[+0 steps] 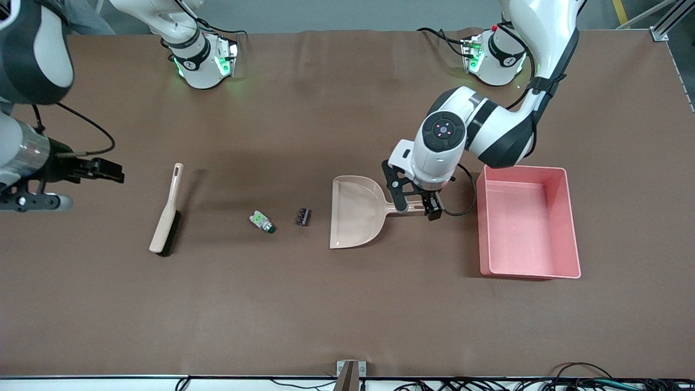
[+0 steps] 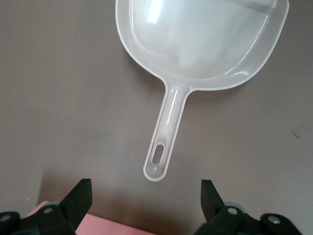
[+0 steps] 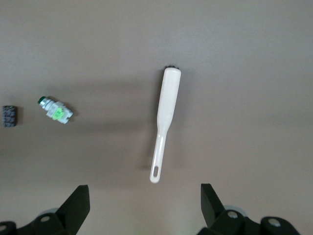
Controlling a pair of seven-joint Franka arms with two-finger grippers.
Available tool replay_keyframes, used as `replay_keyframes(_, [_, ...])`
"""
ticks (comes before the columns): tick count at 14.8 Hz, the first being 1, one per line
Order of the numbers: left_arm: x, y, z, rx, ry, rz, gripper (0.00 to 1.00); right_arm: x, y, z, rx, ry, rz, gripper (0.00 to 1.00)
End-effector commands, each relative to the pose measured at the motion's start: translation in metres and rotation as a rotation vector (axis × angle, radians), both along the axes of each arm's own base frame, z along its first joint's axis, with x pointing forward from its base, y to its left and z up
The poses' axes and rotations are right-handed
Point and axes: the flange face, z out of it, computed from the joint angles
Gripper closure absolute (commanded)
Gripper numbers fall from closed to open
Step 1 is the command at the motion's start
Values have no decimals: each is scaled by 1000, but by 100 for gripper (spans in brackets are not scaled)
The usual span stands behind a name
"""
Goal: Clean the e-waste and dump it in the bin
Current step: 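Grasp the dustpan handle with the left gripper while the right gripper reaches the brush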
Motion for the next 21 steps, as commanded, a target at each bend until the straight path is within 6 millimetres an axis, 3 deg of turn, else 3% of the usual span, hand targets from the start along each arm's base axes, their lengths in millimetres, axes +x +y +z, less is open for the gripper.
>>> replay_keyframes(1, [-1, -15, -13, -8, -29, -57, 3, -14, -10, -61, -9, 6, -6, 0])
replay_keyframes(4, [-11, -33, -28, -10, -23, -83, 5, -22, -29, -113, -9, -43, -37, 0])
replay_keyframes(9, [-14, -43, -66, 21, -36, -152, 11, -38, -31, -180, -5, -152, -46, 0])
replay_keyframes(14, [-24, -57, -87, 30, -12, -167, 14, -58, -31, -254, -4, -227, -61, 0])
replay_keyframes(17, [-23, -61, -94, 48, -23, -193, 14, -57, -38, -282, -7, -252, -74, 1])
replay_keyframes(21, [-19, -63, -100, 61, -34, -208, 18, -57, -39, -294, -6, -260, -85, 19])
